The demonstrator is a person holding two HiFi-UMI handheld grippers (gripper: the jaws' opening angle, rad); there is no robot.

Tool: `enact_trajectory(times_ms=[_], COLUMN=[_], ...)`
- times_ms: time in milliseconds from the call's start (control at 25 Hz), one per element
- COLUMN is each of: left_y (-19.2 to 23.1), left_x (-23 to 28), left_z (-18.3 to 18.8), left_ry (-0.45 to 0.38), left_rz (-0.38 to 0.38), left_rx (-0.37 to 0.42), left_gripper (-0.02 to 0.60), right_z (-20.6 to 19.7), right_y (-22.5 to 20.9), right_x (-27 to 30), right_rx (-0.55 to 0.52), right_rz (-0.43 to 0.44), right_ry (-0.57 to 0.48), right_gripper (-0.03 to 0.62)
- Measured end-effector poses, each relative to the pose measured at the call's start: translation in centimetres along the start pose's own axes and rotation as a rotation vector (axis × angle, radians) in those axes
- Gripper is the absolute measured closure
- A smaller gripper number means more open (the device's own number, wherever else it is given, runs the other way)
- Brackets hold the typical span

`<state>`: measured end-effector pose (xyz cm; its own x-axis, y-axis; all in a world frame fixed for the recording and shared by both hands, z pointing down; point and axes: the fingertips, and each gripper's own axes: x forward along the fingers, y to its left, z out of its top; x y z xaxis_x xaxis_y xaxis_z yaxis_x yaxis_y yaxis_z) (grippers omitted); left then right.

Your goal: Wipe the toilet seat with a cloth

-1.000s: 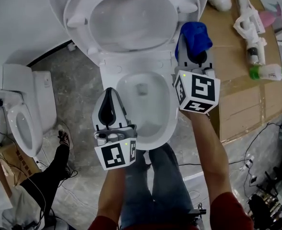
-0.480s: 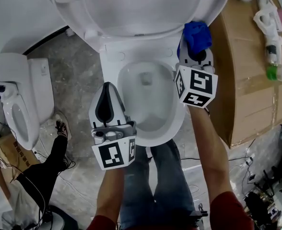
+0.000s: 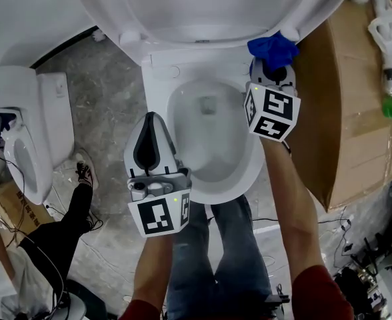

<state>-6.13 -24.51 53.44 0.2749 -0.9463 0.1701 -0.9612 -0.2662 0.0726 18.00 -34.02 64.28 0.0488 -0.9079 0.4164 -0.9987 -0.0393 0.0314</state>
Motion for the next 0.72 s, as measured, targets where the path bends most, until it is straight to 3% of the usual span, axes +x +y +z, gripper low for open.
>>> enact_trajectory(times_ms=[320,720], left_y=[1.2,3.5], left_x=[0.3,-0.3], left_z=[0.3,1.2], left_ry=[-0.02,-0.037], left_rz=[0.013,0.023], left_rx=[-0.008,-0.013], left_gripper=[0.565,0.565], right_z=[-2.6,-3.8], right_y=[1.2,9.9], right_x=[1.7,2.3], right_rx=[0.013,0.082], right_rz=[0.003,0.105], right_ry=[0.055,0.091], right_gripper=[0.535,0.536])
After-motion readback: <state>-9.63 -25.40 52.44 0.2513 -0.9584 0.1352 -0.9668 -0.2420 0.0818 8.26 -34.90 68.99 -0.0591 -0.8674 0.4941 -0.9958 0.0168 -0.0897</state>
